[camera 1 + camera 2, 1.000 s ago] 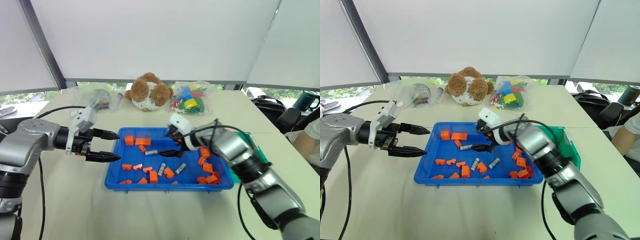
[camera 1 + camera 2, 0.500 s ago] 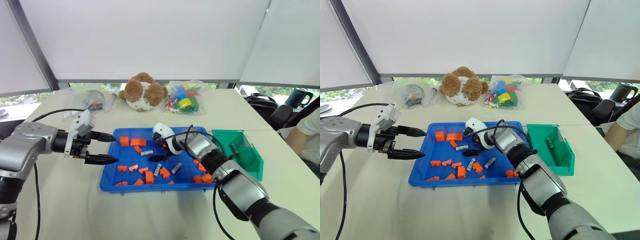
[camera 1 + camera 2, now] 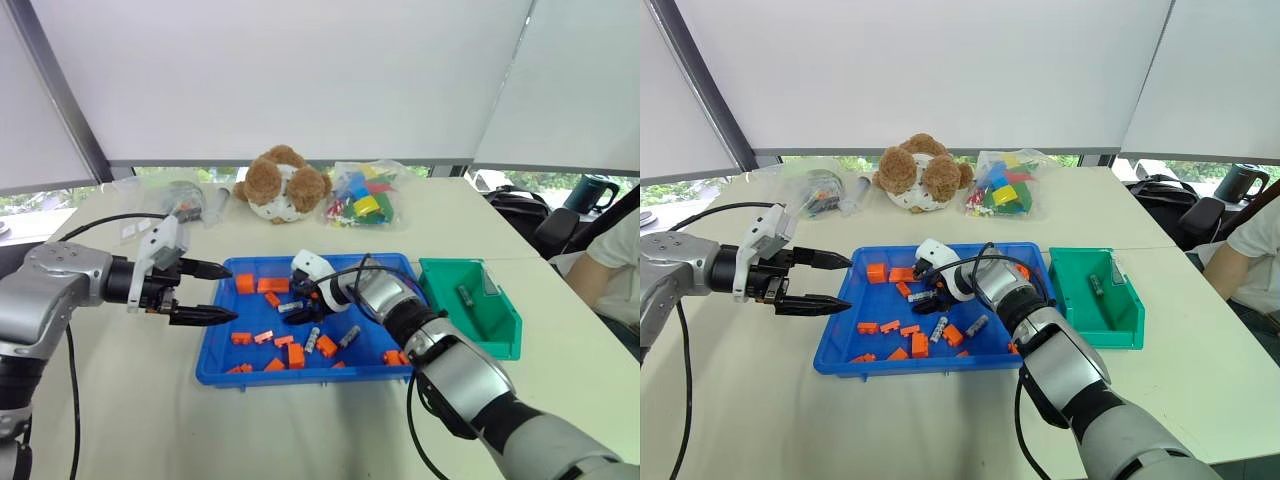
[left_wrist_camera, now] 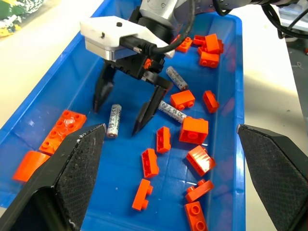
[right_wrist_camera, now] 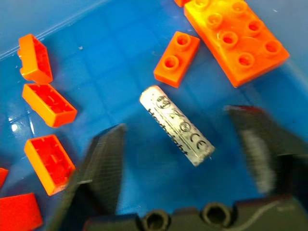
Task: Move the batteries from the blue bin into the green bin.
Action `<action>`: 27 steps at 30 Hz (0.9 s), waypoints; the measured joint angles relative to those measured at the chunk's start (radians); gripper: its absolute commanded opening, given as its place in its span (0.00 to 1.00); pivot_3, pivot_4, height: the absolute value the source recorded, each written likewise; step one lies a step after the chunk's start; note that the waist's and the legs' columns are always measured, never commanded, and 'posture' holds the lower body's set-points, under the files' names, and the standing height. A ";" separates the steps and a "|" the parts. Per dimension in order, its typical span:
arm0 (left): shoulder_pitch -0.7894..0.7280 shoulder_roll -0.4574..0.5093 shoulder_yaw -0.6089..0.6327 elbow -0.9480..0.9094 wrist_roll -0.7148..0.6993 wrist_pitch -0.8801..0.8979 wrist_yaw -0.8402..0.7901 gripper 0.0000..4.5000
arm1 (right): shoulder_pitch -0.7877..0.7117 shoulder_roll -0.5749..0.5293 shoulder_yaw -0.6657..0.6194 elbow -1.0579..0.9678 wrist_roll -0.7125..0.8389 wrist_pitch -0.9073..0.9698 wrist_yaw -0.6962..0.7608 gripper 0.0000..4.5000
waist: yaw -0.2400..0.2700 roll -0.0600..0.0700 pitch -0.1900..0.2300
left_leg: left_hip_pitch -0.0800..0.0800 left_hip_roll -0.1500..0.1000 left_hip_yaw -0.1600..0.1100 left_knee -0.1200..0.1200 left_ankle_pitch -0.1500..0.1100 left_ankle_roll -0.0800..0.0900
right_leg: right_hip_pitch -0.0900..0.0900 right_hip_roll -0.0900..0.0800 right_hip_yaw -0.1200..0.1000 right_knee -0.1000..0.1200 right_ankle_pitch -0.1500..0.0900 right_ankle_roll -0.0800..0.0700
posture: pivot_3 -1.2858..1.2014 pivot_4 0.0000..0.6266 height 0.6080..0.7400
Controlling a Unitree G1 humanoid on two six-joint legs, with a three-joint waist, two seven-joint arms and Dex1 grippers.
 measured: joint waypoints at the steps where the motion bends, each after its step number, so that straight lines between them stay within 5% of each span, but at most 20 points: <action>1: 0.000 0.000 0.000 -0.001 0.000 0.000 0.001 1.00 | 0.000 0.001 -0.002 0.001 -0.003 -0.002 0.001 0.34 | 0.000 0.000 0.000 | 0.000 0.000 0.000 0.000 0.000 0.000 | 0.000 0.000 0.000 0.000 0.000 0.000 | 0.52 0.24 0.95; 4: 0.003 0.000 0.000 -0.003 -0.001 0.000 0.004 1.00 | 0.000 0.002 -0.010 0.003 -0.011 -0.004 0.003 0.01 | 0.000 0.000 0.000 | 0.000 0.000 0.000 0.000 0.000 0.000 | 0.000 0.000 0.000 0.000 0.000 0.000 | 0.52 0.24 0.95; 12: 0.008 -0.007 0.000 -0.007 -0.007 -0.002 0.012 1.00 | 0.072 -0.070 -0.067 -0.219 -0.006 0.130 -0.008 0.01 | 0.009 0.000 0.000 | 0.000 0.000 0.000 0.000 0.000 0.000 | 0.000 -0.001 0.000 0.000 0.000 0.000 | 0.52 0.24 0.95; 19: 0.044 -0.030 -0.003 -0.016 -0.008 -0.006 0.018 1.00 | 0.269 -0.400 -0.298 -0.916 0.086 0.544 -0.031 0.01 | 0.019 0.000 0.000 | -0.001 0.000 0.000 0.001 0.000 0.000 | 0.000 -0.001 0.000 -0.001 0.000 0.000 | 0.52 0.24 0.95; 27: 0.014 -0.092 -0.043 0.015 0.011 -0.044 0.012 1.00 | 0.481 -0.734 -0.415 -1.084 0.094 0.703 -0.060 0.01 | 0.024 0.000 0.000 | -0.001 0.000 0.000 0.000 0.000 0.000 | 0.000 0.000 0.001 -0.002 0.000 0.000 | 0.52 0.24 0.95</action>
